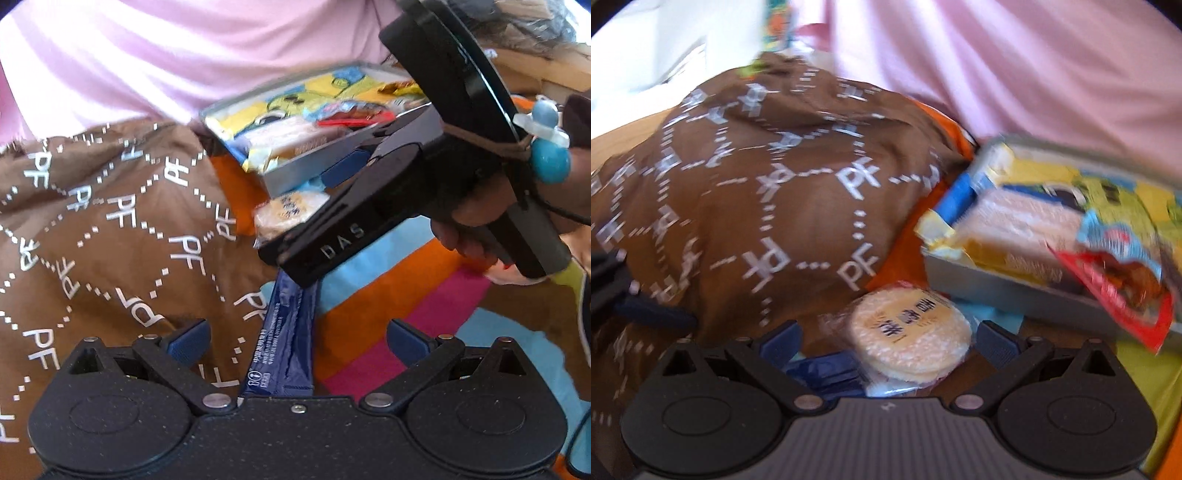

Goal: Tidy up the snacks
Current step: 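Move the right tool to the round rice cake while the left tool approaches the blue stick pack, then grasp the round wrapped rice cake with the right tool while the left tool grasps the blue stick pack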

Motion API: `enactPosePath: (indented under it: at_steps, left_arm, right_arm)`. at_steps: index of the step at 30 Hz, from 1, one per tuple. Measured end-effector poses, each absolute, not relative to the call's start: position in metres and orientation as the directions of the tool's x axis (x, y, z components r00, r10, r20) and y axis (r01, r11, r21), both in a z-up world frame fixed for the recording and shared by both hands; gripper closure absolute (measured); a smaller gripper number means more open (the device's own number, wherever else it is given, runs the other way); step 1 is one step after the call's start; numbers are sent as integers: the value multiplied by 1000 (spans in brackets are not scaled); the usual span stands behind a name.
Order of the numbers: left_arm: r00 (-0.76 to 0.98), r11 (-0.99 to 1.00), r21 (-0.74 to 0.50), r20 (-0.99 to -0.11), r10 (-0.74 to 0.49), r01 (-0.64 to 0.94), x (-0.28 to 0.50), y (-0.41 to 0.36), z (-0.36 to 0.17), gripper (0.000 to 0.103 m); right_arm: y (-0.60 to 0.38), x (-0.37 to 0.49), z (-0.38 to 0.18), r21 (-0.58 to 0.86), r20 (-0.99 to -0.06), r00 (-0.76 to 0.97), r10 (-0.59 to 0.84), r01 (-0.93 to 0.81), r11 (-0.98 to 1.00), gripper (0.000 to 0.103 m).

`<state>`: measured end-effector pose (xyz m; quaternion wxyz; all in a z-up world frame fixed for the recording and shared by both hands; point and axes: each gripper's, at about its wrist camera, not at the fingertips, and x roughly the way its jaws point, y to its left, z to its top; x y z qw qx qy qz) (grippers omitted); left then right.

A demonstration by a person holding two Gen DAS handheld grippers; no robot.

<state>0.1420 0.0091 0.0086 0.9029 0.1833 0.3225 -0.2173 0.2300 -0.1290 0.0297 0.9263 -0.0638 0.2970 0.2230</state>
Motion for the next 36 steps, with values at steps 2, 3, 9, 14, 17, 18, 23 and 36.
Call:
enactPosePath:
  at_steps: [2,3,9,14,17,18,23,36]
  left_arm:
    - [682,842,180,-681,-266,508,152,11,5,2]
    - [677,844,176,-687,-264,507,157,11,3,3]
    - [657,850,149,-705,-267,505,174,16,0,3]
    - [653,832,185,-714,-252,523,179,11,-5,7]
    - [666,830,241,-720,-196,504,184,8,-8,18]
    - [671,827,254,-718,-187,502,184,8,-9,21]
    - [665,822,252,-722,-191,511,184,10,-6,49]
    - [585,853,123,-777,-235,507,156,16,2,66]
  right_arm:
    - [-132,238,25,59,-584,730,355,-398,915,0]
    - [-133,243,24,85,-585,729,357,-382,920,0]
    - [-135,261,19,52,-591,732,339,-384,922,0]
    - [-133,269,11,-1,-609,712,350,-442,897,0]
    - [-136,266,9,-7,-596,717,362,-455,890,7]
    - [-137,265,9,-9,-593,720,362,-455,891,11]
    - [-143,259,13,13,-595,705,386,-472,881,25]
    - [-159,206,28,44,-586,675,449,-526,849,27]
